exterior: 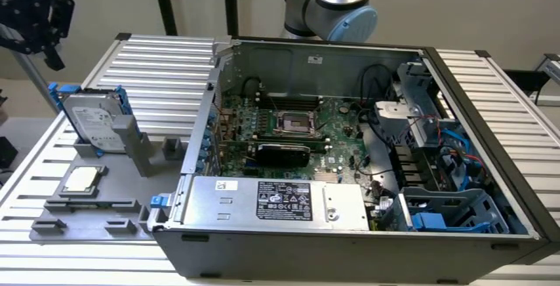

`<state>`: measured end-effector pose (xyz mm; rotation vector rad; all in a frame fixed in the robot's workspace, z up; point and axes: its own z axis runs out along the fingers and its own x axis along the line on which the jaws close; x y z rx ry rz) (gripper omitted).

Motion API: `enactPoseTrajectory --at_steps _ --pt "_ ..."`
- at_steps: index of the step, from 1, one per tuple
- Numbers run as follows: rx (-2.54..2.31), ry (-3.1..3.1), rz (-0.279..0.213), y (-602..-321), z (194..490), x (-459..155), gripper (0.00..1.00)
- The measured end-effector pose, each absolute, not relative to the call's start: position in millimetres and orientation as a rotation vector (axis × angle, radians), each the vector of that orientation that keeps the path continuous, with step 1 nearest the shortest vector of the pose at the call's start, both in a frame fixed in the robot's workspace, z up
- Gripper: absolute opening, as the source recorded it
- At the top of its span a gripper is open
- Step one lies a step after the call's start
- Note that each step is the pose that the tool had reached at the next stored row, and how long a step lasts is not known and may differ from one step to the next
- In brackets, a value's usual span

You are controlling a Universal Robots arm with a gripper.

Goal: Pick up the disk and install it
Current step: 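Pick up the disk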

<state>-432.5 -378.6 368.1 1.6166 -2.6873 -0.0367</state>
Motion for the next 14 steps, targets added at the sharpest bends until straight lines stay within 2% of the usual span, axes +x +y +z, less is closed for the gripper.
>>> enactPoseTrajectory --at_steps 14 --pt "1.943 -2.458 -0.035 -378.6 366.8 -432.4 0.11"
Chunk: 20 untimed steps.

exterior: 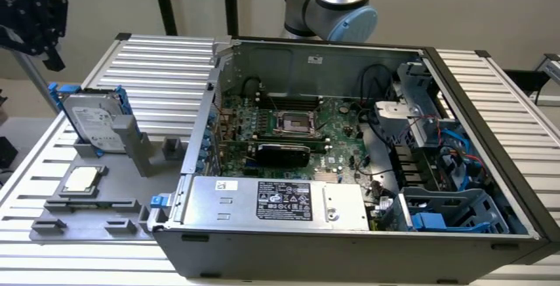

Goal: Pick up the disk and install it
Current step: 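Pick up the disk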

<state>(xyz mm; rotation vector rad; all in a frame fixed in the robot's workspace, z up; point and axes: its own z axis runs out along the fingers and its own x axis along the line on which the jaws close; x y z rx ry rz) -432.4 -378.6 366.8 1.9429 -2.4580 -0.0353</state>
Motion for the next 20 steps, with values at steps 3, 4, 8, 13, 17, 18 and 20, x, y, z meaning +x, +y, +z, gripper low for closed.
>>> enactPoseTrajectory --at_steps 3,4,8,13,17,18,20 --pt "2.009 -2.403 -0.035 -378.6 366.1 -432.3 0.11" --pt "2.031 -2.385 -0.035 -378.6 365.7 -432.4 0.11" --pt "2.114 -2.310 -0.034 -378.6 363.7 -432.4 0.11" --pt "2.174 -2.253 -0.033 -378.8 361.0 -429.7 0.11" --pt "2.189 -2.238 -0.033 -380.3 360.3 -426.6 0.11" --pt "2.192 -2.235 -0.033 -380.7 360.3 -426.3 0.12" --pt "2.195 -2.232 -0.033 -381.6 359.6 -426.0 0.24"
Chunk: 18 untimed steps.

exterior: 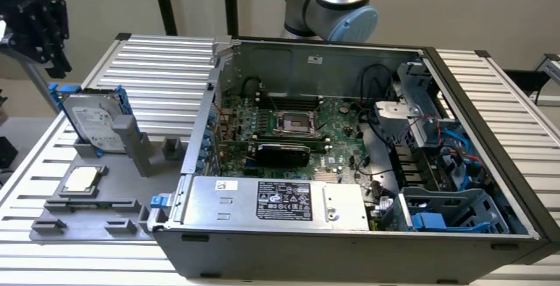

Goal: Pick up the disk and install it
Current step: 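Pick up the disk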

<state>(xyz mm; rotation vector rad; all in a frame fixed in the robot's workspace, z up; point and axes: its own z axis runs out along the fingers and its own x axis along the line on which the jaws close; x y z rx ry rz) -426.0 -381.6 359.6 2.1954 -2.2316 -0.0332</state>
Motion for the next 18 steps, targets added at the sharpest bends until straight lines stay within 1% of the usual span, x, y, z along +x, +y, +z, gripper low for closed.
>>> enactPoseTrajectory --at_steps 1,3,4,7,9,10,18 --pt "2.197 -2.230 -0.033 -382 359 -426 0.24" --pt "2.198 -2.229 -0.033 -383 357 -426 0.36" --pt "2.199 -2.228 -0.033 -383 355 -426 0.36" --pt "2.201 -2.226 -0.033 -384 349 -426 0.53" --pt "2.202 -2.225 -0.033 -384 346 -426 0.53" --pt "2.202 -2.225 -0.033 -385 344 -426 0.60" --pt "2.205 -2.223 -0.033 -385 329 -426 0.60"
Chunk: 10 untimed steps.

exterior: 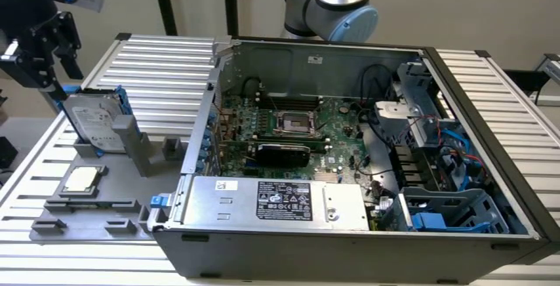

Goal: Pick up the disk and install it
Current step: 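Pick up the disk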

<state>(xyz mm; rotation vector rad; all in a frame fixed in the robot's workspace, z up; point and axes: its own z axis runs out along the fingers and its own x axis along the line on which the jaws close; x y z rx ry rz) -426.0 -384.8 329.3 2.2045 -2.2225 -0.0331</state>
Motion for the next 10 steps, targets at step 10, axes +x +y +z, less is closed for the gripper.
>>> enactPoseTrajectory --at_steps 10 --pt "2.210 -2.217 -0.032 -383 311 -426 0.60"
